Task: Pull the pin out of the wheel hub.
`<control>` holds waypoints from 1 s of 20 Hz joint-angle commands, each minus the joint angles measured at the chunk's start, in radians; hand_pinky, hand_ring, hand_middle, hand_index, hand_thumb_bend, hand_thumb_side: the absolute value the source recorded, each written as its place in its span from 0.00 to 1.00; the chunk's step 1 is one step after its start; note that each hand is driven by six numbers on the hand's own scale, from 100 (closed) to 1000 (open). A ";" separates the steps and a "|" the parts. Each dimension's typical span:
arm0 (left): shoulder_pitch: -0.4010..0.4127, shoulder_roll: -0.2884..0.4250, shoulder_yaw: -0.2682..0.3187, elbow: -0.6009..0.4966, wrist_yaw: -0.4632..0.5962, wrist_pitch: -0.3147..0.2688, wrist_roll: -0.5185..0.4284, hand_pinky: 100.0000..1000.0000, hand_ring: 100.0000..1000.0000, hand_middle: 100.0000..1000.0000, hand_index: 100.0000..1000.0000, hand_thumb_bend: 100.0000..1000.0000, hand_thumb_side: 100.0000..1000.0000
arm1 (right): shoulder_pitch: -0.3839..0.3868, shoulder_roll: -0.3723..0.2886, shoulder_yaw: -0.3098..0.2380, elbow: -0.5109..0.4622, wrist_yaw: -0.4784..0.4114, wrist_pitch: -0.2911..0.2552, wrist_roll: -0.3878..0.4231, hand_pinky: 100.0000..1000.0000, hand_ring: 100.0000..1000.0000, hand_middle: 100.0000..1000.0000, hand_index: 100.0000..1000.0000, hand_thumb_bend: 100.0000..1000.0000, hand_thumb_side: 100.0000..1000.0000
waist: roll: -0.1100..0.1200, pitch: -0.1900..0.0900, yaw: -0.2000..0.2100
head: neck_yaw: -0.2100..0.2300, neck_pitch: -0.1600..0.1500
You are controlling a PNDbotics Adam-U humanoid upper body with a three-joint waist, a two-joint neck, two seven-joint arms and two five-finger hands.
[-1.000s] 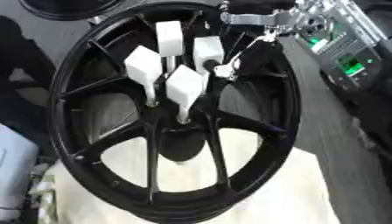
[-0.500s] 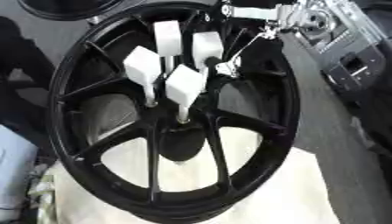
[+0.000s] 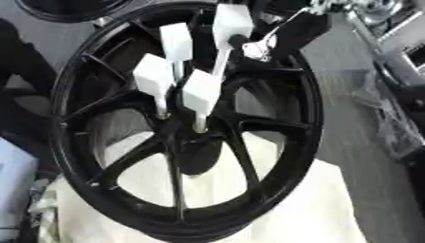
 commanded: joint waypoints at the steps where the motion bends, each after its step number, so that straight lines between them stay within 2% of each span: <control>1: -0.004 0.024 0.012 -0.012 -0.003 -0.001 0.002 0.64 0.83 0.70 0.68 0.02 0.84 | 0.023 -0.093 -0.089 -0.089 -0.101 0.040 -0.041 0.65 0.51 0.20 0.38 0.00 0.06 | 0.003 -0.024 -0.007 | 0.008 -0.011; 5: 0.000 0.027 0.015 -0.011 -0.003 -0.002 0.004 0.64 0.83 0.70 0.68 0.01 0.84 | 0.130 -0.172 -0.196 -0.176 -0.213 0.082 -0.128 0.65 0.51 0.19 0.38 0.00 0.04 | 0.007 -0.022 -0.019 | 0.020 -0.014; 6: 0.001 0.028 0.016 -0.011 -0.004 -0.002 0.004 0.64 0.83 0.70 0.68 0.02 0.83 | 0.167 -0.190 -0.226 -0.199 -0.237 0.089 -0.157 0.65 0.51 0.19 0.38 0.00 0.07 | 0.009 -0.021 -0.022 | 0.025 -0.016; 7: 0.002 0.028 0.017 -0.012 -0.004 -0.003 0.004 0.64 0.83 0.70 0.69 0.01 0.84 | 0.208 -0.206 -0.257 -0.223 -0.258 0.094 -0.188 0.65 0.51 0.19 0.38 0.00 0.03 | 0.010 -0.020 -0.025 | 0.029 -0.017; 9: 0.002 0.028 0.019 -0.013 -0.005 -0.004 0.005 0.64 0.83 0.70 0.69 0.01 0.84 | 0.300 -0.231 -0.324 -0.248 -0.288 0.085 -0.256 0.65 0.51 0.19 0.38 0.00 0.03 | 0.013 -0.018 -0.031 | 0.039 -0.020; 12: 0.005 0.028 0.024 -0.016 -0.005 -0.006 0.009 0.64 0.83 0.70 0.69 0.01 0.84 | 0.458 -0.241 -0.427 -0.255 -0.293 0.042 -0.360 0.66 0.51 0.20 0.39 0.00 0.02 | 0.017 -0.016 -0.041 | 0.056 -0.022; 15: 0.008 0.030 0.028 -0.017 -0.005 -0.007 0.012 0.64 0.83 0.70 0.69 0.02 0.83 | 0.637 -0.210 -0.515 -0.256 -0.225 0.001 -0.458 0.67 0.53 0.24 0.42 0.00 0.01 | 0.022 -0.013 -0.053 | 0.071 -0.026; 18: 0.009 0.030 0.031 -0.017 -0.006 -0.008 0.014 0.64 0.83 0.70 0.69 0.01 0.84 | 0.788 -0.142 -0.566 -0.256 -0.104 -0.002 -0.529 0.71 0.57 0.32 0.49 0.00 0.01 | 0.026 -0.012 -0.059 | 0.081 -0.029; 20: 0.009 0.030 0.030 -0.017 -0.006 -0.007 0.014 0.64 0.83 0.70 0.69 0.01 0.84 | 0.850 -0.074 -0.577 -0.256 -0.007 -0.007 -0.521 0.77 0.68 0.51 0.67 0.00 0.01 | 0.029 -0.011 -0.061 | 0.084 -0.030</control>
